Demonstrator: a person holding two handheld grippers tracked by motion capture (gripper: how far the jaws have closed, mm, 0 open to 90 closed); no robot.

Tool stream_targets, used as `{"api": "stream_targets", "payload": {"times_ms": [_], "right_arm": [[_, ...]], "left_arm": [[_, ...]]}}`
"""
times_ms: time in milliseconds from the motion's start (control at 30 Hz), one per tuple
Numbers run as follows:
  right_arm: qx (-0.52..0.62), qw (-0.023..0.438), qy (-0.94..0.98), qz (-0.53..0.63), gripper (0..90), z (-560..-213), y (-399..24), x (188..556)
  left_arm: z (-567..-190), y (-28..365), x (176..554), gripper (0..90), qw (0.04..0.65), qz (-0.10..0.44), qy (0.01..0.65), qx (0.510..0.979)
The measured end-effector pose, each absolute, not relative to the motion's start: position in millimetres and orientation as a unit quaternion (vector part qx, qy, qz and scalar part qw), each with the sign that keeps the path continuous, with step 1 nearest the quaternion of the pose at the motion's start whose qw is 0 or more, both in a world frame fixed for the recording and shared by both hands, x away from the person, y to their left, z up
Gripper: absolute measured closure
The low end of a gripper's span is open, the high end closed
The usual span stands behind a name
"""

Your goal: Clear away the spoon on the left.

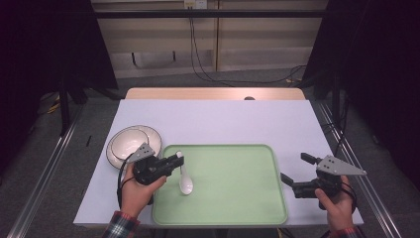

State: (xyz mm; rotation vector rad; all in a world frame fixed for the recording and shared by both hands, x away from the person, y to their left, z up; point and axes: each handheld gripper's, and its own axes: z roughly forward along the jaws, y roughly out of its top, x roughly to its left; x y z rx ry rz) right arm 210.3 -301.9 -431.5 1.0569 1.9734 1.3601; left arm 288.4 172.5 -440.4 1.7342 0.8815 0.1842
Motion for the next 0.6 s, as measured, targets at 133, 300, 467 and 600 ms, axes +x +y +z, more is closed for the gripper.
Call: {"api": "stream_targets", "payload": {"times_ms": [133, 300, 467, 600], "right_arm": [[0.389, 0.257, 0.728, 0.503, 0.6, -432.0, -302.1, 210.6], [0.392, 0.256, 0.725, 0.505, 0.6, -431.5, -303.5, 210.3], [0.392, 0.259, 0.726, 0.502, 0.6, -431.8, -304.1, 210.3], [0.389, 0.258, 0.726, 0.505, 0.7, -432.1, -303.4, 210.6]], "left_arm": [[-444.0, 173.6, 291.1, 76.2, 0.559, 0.078, 0.375, 0.735], [-445.9, 173.7, 293.0, 75.1, 0.552, 0.084, 0.377, 0.739], [-447.9, 173.9, 294.8, 74.5, 0.551, 0.084, 0.381, 0.738], [-449.5, 173.5, 297.3, 73.9, 0.553, 0.080, 0.377, 0.739]]}}
